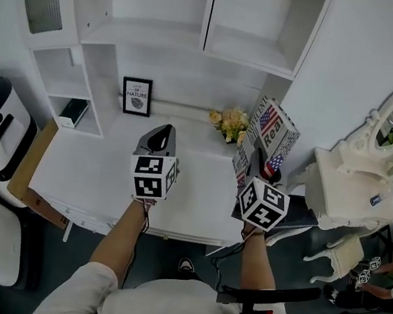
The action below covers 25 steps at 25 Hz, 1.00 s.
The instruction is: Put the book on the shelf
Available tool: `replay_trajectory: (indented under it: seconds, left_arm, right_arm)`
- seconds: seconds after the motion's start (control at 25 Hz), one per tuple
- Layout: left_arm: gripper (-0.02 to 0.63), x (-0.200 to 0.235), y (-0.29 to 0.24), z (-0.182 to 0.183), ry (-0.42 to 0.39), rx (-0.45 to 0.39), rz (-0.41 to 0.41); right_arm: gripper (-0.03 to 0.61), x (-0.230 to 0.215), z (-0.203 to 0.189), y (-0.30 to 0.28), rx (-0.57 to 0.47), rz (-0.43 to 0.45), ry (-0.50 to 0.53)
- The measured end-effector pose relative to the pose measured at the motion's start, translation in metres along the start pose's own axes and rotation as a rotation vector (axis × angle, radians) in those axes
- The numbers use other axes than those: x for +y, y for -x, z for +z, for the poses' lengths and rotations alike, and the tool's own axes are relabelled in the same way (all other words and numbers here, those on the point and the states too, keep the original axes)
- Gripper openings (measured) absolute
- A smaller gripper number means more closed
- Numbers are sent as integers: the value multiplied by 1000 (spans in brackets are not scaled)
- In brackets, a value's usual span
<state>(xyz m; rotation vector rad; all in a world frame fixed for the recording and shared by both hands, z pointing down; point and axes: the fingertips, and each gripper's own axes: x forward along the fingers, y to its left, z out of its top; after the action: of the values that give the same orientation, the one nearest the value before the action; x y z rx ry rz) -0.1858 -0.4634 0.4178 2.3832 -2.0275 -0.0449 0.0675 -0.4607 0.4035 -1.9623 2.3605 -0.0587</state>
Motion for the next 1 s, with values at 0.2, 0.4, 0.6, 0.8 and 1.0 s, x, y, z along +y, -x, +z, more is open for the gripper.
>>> replay_trajectory:
  seconds: [0.2,0.4,0.6,0.8,1.0]
  left_arm:
    - [6,8,-7,11,-17,-13,14]
    - [6,13,1,5,-23,-2,31]
    - [7,11,9,11,-15,-16,43]
    - [7,4,12,27,-27,-44,38]
    - [7,-5,9,40,-58,-24,37]
  right_arm:
    - [170,8,4,-14,-16,17,-12]
    - [170,16,4,-11,-24,28,13]
    - [170,23,19,-2,-48,43,62]
    - [170,29,40,1,-71,50,78]
    - [170,31,65,3,-103,39,105]
